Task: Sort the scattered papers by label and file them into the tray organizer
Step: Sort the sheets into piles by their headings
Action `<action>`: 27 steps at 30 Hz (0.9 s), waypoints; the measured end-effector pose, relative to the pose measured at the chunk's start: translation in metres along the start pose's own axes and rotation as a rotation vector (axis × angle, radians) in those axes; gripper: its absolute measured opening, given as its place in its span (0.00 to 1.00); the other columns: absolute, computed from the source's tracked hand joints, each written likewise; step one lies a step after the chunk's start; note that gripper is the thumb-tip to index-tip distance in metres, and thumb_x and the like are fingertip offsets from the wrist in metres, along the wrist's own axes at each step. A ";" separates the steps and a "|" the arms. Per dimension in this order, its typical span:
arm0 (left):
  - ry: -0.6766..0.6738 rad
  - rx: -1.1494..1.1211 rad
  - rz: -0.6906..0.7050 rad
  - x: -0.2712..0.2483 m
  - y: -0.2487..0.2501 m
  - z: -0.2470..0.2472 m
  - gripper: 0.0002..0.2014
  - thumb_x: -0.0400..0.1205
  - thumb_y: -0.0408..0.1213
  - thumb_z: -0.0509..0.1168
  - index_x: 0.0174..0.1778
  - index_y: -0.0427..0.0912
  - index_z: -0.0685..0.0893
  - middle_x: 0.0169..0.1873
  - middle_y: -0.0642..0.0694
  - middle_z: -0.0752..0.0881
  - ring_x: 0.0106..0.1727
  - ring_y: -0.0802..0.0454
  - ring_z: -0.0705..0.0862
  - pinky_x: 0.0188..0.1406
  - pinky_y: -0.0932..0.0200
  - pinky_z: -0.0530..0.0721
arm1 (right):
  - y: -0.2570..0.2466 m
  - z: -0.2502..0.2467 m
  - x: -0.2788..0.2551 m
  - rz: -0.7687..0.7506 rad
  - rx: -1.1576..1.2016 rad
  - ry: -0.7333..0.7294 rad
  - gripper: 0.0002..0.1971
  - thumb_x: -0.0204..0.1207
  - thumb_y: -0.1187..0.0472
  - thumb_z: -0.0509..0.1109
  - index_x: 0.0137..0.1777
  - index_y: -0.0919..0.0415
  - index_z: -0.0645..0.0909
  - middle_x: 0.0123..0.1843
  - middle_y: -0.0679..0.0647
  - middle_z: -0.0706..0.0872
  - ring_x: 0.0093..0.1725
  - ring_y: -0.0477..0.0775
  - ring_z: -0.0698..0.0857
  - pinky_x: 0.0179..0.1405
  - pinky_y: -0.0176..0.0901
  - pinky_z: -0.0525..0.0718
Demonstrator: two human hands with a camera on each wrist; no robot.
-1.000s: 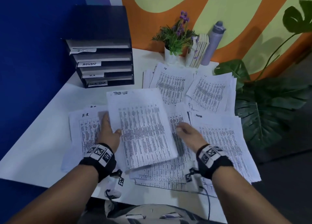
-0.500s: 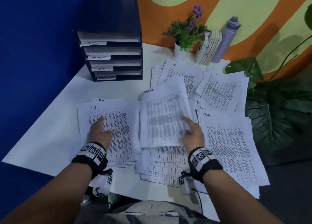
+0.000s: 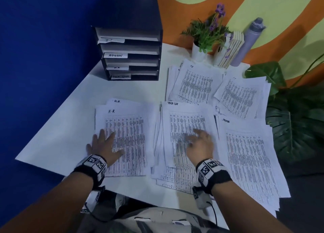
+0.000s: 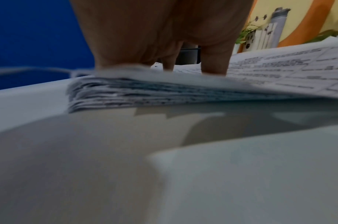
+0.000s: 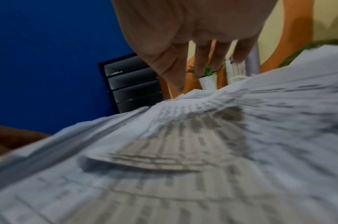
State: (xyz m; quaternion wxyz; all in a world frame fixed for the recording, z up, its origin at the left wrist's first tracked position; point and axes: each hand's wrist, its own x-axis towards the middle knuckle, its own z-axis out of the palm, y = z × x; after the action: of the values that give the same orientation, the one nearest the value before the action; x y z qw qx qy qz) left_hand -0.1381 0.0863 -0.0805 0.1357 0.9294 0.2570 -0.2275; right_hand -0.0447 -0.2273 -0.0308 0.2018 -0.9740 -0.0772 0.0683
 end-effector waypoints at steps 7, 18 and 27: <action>0.005 0.057 0.138 -0.017 -0.006 0.015 0.44 0.76 0.71 0.56 0.84 0.60 0.45 0.84 0.48 0.35 0.85 0.42 0.38 0.80 0.36 0.41 | -0.069 0.034 0.012 0.068 0.325 -0.465 0.22 0.83 0.49 0.62 0.72 0.60 0.77 0.67 0.56 0.83 0.63 0.55 0.83 0.65 0.49 0.81; 0.178 -0.359 0.197 -0.014 -0.016 -0.002 0.31 0.83 0.43 0.65 0.82 0.46 0.64 0.82 0.43 0.61 0.81 0.45 0.62 0.81 0.49 0.60 | -0.096 0.061 0.028 0.223 0.395 -0.250 0.09 0.79 0.65 0.68 0.58 0.60 0.82 0.47 0.55 0.87 0.41 0.53 0.85 0.39 0.40 0.87; 0.086 -0.197 -0.086 0.031 -0.041 -0.023 0.44 0.73 0.48 0.76 0.81 0.43 0.61 0.74 0.35 0.68 0.73 0.38 0.71 0.73 0.46 0.73 | -0.079 0.049 0.057 0.327 0.465 -0.111 0.08 0.78 0.68 0.66 0.55 0.68 0.82 0.38 0.64 0.86 0.31 0.56 0.81 0.31 0.50 0.86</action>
State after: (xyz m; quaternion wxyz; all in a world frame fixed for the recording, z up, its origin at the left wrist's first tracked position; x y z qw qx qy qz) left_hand -0.1285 0.1414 -0.0815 0.2054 0.9085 0.3236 -0.1664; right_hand -0.0067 -0.1272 -0.0493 0.4015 -0.8959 0.0878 0.1689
